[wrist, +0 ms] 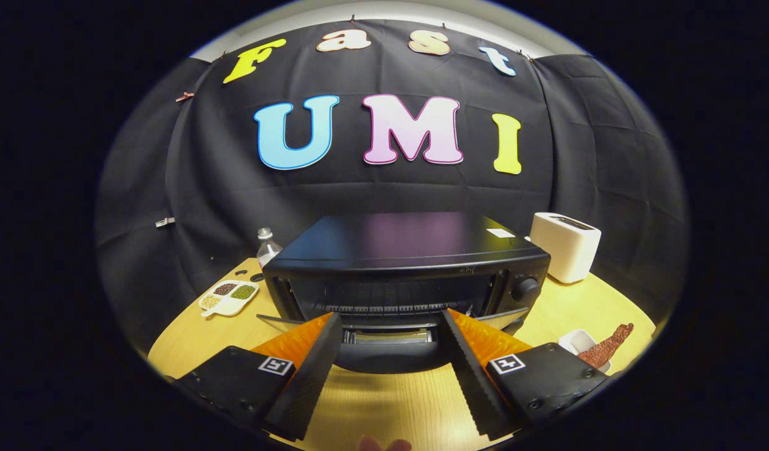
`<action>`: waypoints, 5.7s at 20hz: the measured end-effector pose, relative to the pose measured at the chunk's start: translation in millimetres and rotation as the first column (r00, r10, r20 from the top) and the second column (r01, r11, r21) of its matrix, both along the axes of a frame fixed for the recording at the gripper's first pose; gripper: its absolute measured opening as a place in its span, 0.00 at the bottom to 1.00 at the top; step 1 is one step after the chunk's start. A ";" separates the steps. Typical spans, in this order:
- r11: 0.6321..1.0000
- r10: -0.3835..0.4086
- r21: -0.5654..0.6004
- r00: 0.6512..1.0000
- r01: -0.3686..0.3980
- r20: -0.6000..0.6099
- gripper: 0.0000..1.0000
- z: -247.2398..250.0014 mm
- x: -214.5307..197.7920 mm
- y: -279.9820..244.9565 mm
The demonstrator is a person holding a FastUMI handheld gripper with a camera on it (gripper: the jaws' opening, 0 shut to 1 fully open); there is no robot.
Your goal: Open the toaster oven, put the food inside, and close the toaster oven door.
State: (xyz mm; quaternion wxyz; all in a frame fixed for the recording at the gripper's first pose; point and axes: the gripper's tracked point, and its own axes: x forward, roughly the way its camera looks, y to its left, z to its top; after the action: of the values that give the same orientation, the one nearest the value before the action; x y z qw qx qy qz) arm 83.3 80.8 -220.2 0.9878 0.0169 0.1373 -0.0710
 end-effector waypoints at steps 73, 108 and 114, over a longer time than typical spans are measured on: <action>0.770 0.411 0.635 0.707 0.068 -0.575 0.35 -107.4 -111.0 -313.4; 0.586 0.172 0.805 0.957 0.091 -0.233 0.16 5.7 -61.8 -25.6; 0.523 0.070 0.839 0.974 0.150 -0.217 0.16 -16.0 -9.8 1.5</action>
State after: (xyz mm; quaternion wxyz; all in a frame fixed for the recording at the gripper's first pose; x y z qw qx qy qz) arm 73.4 82.3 -236.2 0.8294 0.4917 0.2644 -0.0190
